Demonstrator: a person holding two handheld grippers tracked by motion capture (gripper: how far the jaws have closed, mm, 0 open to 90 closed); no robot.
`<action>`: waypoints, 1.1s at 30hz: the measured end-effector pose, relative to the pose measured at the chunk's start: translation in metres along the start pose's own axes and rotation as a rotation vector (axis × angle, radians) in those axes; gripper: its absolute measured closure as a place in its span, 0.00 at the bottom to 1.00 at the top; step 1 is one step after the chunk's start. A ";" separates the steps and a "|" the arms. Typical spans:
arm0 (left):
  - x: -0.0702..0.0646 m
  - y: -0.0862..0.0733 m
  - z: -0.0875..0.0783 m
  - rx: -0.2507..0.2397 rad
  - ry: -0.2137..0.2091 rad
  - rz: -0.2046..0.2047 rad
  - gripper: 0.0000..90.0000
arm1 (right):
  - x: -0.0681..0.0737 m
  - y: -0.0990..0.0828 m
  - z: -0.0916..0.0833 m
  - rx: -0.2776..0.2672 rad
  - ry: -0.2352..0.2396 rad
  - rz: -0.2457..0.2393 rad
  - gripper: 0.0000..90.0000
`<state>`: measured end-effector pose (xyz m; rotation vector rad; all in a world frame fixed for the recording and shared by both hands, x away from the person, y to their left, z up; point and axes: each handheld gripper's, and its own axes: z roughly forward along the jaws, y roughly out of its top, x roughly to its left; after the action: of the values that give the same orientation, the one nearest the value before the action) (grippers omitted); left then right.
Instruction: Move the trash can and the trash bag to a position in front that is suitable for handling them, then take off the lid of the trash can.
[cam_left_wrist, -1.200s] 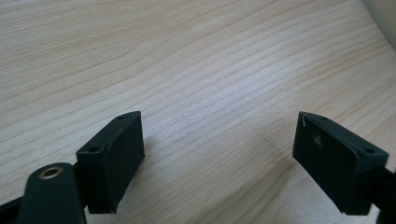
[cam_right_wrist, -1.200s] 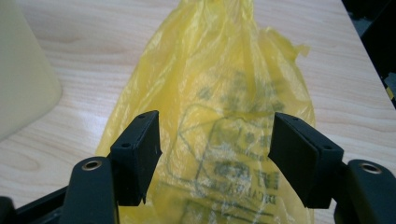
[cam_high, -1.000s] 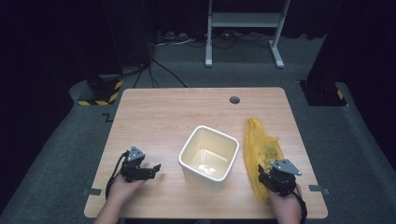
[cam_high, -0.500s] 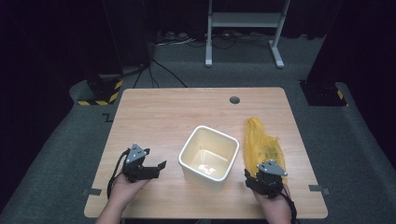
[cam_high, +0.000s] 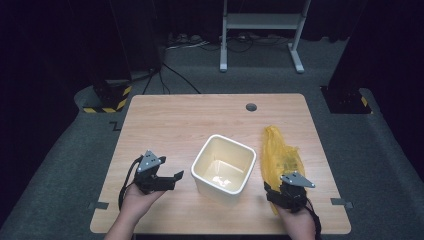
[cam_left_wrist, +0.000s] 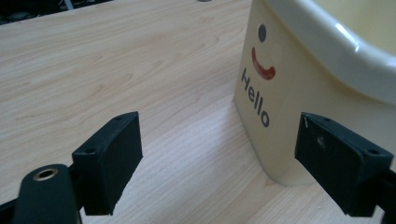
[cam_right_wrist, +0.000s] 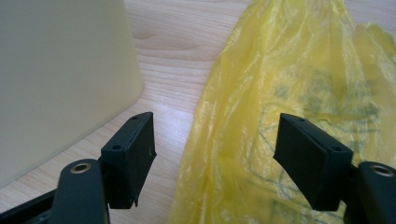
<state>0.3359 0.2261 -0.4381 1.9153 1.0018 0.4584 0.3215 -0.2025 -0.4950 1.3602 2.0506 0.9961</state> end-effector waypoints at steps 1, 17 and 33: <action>-0.001 0.003 0.000 -0.007 -0.006 -0.008 0.18 | -0.001 -0.001 0.000 0.002 0.004 -0.001 0.34; -0.020 0.029 -0.002 -0.087 -0.007 -0.010 0.20 | -0.006 -0.005 -0.004 -0.024 -0.011 -0.011 0.36; -0.044 0.049 0.007 -0.124 -0.020 0.000 0.30 | -0.001 -0.005 -0.006 -0.040 -0.024 -0.037 0.41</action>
<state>0.3370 0.1744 -0.3971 1.8056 0.9382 0.4892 0.3144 -0.2066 -0.4949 1.3036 2.0202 0.9946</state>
